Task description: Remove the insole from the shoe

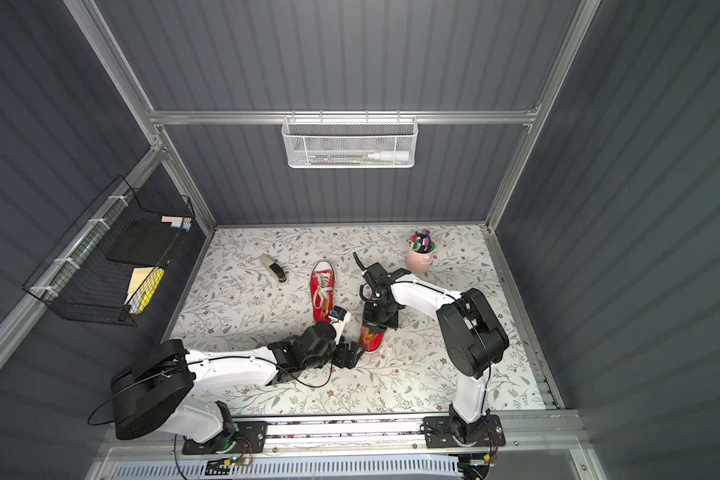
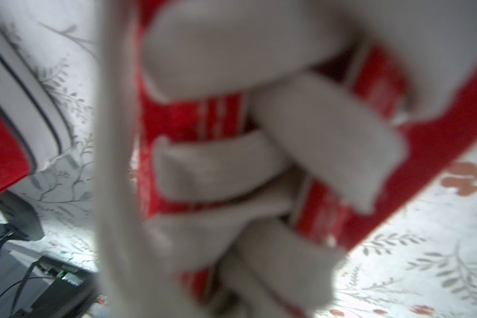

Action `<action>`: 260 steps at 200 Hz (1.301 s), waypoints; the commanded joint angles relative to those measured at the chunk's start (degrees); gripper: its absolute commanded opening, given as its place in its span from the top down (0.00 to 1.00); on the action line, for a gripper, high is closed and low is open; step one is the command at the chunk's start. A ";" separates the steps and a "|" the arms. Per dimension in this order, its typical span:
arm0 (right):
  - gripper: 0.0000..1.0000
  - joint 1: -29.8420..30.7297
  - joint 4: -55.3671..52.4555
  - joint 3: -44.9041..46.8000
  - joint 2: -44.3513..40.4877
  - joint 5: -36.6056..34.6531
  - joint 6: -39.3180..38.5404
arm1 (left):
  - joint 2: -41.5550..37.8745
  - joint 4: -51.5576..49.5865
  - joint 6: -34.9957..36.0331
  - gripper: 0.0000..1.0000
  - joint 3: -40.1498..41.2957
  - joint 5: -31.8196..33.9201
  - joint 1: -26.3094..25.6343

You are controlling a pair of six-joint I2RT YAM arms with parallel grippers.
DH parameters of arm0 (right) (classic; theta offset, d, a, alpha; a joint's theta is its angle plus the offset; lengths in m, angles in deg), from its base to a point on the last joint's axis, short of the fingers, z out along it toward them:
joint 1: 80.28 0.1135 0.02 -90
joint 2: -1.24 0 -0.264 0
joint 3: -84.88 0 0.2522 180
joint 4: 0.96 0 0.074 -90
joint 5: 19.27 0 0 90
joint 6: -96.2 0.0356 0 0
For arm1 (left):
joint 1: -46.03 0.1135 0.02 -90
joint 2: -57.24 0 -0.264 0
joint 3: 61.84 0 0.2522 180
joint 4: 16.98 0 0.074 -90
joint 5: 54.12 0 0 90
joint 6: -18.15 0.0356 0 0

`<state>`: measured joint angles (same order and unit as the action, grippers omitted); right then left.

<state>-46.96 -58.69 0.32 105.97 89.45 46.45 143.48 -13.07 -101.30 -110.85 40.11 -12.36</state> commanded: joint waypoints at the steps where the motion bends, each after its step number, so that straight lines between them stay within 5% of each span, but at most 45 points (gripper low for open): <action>1: 1.00 0.09 -0.33 -0.97 -1.55 3.65 1.87 | 2.26 6.82 9.28 0.07 -0.19 3.27 -1.36; 30: 1.00 -0.01 -0.05 -0.68 -2.09 4.75 2.59 | 6.57 8.98 11.30 0.05 -1.52 5.09 -1.55; 98: 1.00 -0.89 -1.91 -0.60 -5.64 8.15 3.43 | 12.92 9.75 12.04 0.21 -2.69 14.93 -1.55; 195: 1.00 -5.49 -10.56 -4.33 -8.38 16.44 -1.93 | 16.17 10.98 12.84 0.37 -3.64 16.98 -1.55; 230: 1.00 -7.02 -12.71 -6.17 -7.21 17.58 -4.06 | 16.12 11.23 12.84 0.36 -3.26 17.13 -1.55; 260: 1.00 -7.96 -12.58 -7.40 -5.89 16.65 -5.22 | 10.95 11.31 12.84 0.21 0.36 15.20 -1.56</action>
<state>-54.48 -67.74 -4.80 99.54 102.96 43.92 158.51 -1.59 -88.47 -113.21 54.49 -14.20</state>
